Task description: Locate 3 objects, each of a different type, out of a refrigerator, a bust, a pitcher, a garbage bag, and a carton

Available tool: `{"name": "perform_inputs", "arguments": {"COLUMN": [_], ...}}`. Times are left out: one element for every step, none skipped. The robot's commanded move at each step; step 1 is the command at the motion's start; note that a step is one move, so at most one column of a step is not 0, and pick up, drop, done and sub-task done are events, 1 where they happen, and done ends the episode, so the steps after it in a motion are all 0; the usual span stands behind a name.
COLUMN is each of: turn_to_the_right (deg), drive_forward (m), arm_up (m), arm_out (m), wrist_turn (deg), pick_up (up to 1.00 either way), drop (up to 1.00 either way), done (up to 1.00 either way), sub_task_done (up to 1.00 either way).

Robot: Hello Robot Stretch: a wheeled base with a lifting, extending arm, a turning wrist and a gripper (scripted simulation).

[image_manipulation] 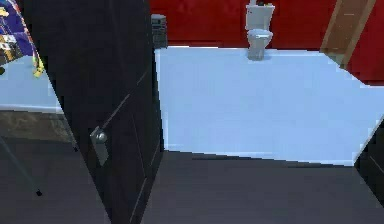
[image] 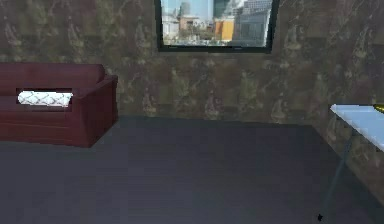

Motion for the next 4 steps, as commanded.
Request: {"name": "perform_inputs", "arguments": {"turn_to_the_right": [3.0,0.0,21.0,0.0], "drive_forward": [0.0,0.7,0.0,0.15], "arm_up": [0.0,0.0,0.0,0.0], "arm_out": [0.0,0.0,0.0,0.0], "wrist_turn": [0.0,0.0,0.0,0.0], "pick_up": [0.0,0.0,0.0,0.0], "drop": [0.0,0.0,0.0,0.0], "done": [0.0,0.0,0.0,0.0], "sub_task_done": [0.0,0.0,0.0,0.0]}}
